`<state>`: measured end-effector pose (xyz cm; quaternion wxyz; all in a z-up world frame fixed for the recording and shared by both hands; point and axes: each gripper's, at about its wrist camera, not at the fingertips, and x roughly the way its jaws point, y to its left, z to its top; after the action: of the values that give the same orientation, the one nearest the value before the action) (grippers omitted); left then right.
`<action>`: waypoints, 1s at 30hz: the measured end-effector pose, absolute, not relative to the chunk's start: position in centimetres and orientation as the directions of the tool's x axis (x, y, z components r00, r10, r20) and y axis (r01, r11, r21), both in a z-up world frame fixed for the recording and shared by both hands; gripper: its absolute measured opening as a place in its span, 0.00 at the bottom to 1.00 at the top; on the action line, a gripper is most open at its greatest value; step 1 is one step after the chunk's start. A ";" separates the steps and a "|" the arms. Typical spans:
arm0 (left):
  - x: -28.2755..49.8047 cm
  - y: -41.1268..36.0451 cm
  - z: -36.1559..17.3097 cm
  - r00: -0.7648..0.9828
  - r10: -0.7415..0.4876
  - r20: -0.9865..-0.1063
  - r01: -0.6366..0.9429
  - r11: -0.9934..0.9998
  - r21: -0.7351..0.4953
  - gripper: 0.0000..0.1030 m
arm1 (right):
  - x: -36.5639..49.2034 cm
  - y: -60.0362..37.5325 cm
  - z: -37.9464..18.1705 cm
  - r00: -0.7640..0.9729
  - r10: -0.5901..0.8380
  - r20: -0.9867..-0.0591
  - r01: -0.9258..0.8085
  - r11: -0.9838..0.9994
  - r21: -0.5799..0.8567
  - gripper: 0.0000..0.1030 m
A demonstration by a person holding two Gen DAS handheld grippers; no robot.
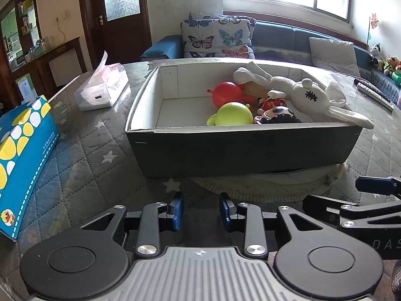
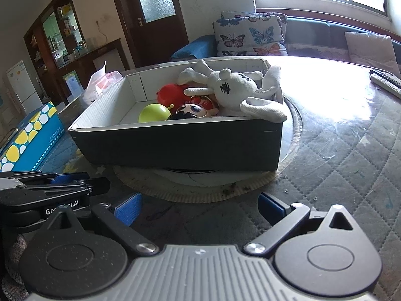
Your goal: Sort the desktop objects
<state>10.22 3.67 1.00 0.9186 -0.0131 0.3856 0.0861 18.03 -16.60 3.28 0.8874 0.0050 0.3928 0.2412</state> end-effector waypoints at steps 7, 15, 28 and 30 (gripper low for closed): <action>10.8 4.2 0.8 0.682 0.155 -0.715 -0.180 0.983 0.041 0.33 | 18.7 -16.2 3.1 0.562 0.422 -0.711 -0.422 0.886 0.193 1.00; 11.2 4.7 0.8 0.683 0.156 -0.714 -0.188 0.982 0.034 0.33 | 19.1 -15.5 3.0 0.557 0.417 -0.718 -0.431 0.884 0.180 1.00; 11.9 4.8 0.5 0.674 0.153 -0.723 -0.185 0.982 0.035 0.33 | 19.7 -15.2 2.6 0.551 0.405 -0.730 -0.429 0.888 0.168 1.00; 12.0 4.8 0.5 0.673 0.153 -0.723 -0.184 0.982 0.037 0.33 | 19.8 -15.2 2.5 0.548 0.403 -0.733 -0.429 0.888 0.167 1.00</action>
<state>12.02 4.84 0.46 0.9145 -0.0197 0.3934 0.0921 19.81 -15.17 2.53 0.8797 -0.0157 0.4122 0.2365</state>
